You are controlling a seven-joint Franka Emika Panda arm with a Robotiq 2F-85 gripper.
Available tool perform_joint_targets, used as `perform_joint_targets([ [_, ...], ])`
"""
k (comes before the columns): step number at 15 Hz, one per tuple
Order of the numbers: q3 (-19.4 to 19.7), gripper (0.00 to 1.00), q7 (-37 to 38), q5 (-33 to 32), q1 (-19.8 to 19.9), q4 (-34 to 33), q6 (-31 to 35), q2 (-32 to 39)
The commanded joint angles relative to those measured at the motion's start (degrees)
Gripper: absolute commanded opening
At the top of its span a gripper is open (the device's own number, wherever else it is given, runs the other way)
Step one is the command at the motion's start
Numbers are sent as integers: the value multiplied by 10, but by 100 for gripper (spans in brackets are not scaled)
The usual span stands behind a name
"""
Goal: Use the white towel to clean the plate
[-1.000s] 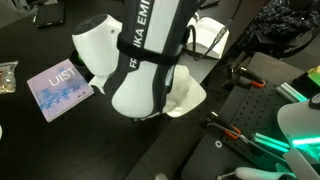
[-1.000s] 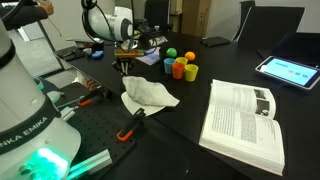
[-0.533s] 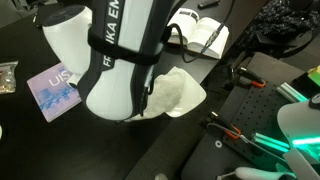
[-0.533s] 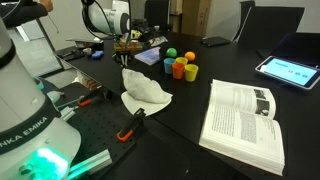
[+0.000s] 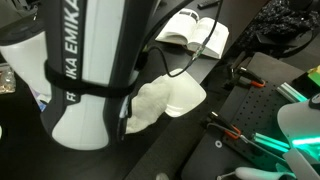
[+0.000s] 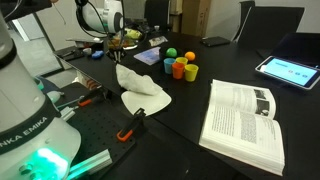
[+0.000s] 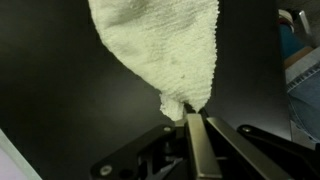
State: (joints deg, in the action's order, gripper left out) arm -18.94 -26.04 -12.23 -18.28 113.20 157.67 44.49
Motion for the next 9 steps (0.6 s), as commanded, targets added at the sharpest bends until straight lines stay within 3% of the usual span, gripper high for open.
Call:
perform_joint_targets([
  [1, 2, 1, 24, -14, -26, -62, 4, 29],
  [5, 2, 1, 22, -17, -40, -110, 4, 38],
  [9, 7, 1, 11, -12, -19, -134, 1, 42],
])
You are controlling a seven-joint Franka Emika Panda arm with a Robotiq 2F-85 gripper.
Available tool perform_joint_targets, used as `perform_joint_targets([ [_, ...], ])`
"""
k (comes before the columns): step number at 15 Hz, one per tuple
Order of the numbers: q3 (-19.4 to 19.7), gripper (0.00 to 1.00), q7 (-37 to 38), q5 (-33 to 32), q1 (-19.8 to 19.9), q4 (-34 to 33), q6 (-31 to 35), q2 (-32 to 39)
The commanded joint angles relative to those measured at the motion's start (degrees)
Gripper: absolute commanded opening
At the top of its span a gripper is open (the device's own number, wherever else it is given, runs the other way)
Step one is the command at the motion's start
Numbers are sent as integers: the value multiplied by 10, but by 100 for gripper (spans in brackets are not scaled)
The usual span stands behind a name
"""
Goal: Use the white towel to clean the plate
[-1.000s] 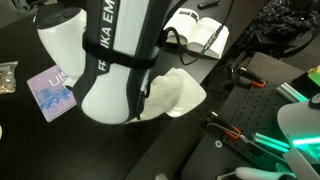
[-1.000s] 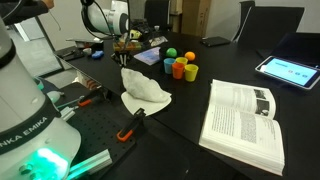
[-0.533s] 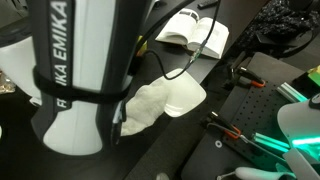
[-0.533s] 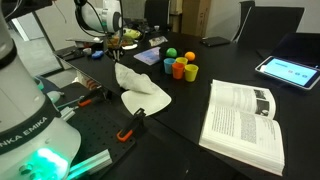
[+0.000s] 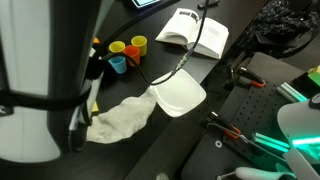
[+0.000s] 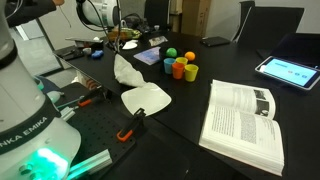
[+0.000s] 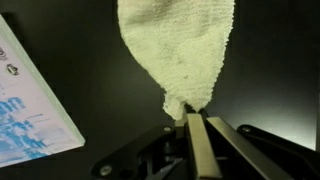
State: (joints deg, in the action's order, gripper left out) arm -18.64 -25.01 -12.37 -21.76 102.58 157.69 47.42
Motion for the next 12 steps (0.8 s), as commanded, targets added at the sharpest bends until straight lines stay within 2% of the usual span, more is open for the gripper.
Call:
perform_joint_targets([
  [1, 8, 1, 1, -9, 21, -29, 3, 13],
  [7, -4, 1, -20, 11, 113, 1, -3, -20],
  [10, -28, 1, -24, 36, 166, 52, -18, -49],
  [12, -35, 1, -17, 54, 188, 95, -20, -65],
])
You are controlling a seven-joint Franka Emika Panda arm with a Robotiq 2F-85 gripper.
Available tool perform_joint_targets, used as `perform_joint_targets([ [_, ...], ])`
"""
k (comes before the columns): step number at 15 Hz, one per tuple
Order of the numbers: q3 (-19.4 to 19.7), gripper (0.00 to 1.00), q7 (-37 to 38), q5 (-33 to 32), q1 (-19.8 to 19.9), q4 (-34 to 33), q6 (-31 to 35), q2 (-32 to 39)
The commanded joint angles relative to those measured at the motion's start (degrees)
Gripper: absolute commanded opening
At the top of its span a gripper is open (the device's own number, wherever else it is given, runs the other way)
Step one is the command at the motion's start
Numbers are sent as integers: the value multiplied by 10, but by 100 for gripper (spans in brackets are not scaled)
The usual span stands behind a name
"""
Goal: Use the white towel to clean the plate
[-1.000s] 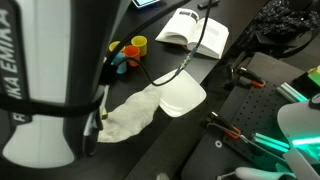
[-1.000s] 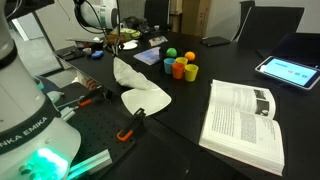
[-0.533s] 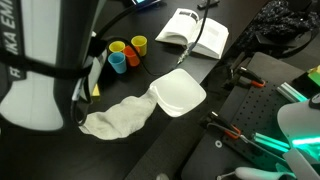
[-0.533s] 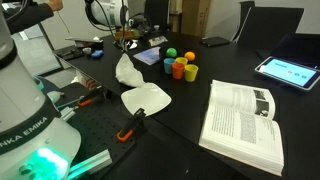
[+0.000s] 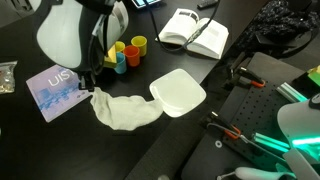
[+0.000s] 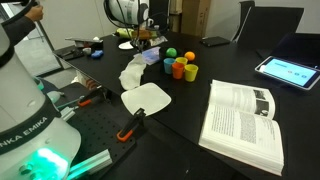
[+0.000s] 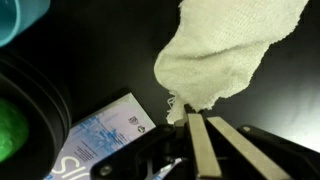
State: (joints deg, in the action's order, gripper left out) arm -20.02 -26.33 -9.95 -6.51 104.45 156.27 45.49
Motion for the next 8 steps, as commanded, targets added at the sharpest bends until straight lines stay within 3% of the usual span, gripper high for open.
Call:
perform_joint_targets([
  [1, -23, 1, -1, 37, 44, 95, -7, -52],
  [7, -22, 2, -2, 52, 56, 165, -2, -57],
  [8, -12, 29, 6, 44, 45, 172, -1, -60],
])
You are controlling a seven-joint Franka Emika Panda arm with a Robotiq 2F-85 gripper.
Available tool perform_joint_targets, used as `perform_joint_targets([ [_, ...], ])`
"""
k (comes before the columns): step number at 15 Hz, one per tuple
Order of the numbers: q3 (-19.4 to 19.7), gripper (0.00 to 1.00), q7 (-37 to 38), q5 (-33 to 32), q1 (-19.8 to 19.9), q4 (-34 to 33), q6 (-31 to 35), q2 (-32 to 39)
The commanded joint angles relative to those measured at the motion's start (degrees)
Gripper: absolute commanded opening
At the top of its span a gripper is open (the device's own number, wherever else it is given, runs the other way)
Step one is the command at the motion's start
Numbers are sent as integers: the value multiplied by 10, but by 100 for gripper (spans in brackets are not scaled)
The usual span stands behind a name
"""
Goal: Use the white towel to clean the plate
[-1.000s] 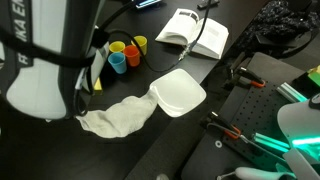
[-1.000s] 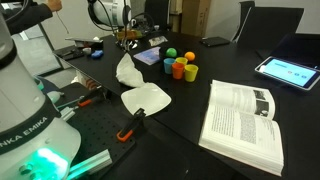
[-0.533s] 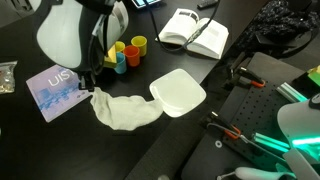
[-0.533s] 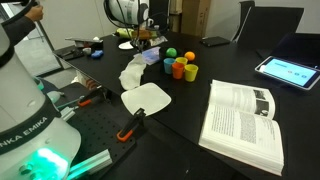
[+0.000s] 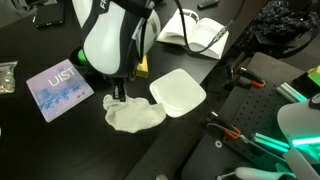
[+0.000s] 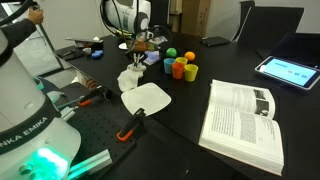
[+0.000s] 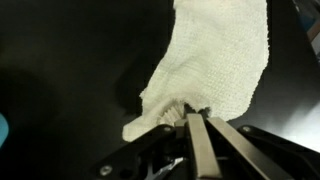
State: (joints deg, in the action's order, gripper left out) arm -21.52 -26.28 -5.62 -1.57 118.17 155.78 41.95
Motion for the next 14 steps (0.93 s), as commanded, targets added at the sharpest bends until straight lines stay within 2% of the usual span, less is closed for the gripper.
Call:
perform_joint_targets([
  [1, 2, 4, -2, 3, -3, 5, -1, 0],
  [4, 2, 26, -1, 2, -3, 16, -1, -2],
  [5, 2, 29, -1, 2, -3, 16, -1, -2],
  [12, 2, 29, -1, 2, -3, 17, -1, -4],
  [13, 2, 54, -1, 2, -3, 17, -1, -4],
  [14, 3, 55, 0, 1, -5, 19, -1, -6],
])
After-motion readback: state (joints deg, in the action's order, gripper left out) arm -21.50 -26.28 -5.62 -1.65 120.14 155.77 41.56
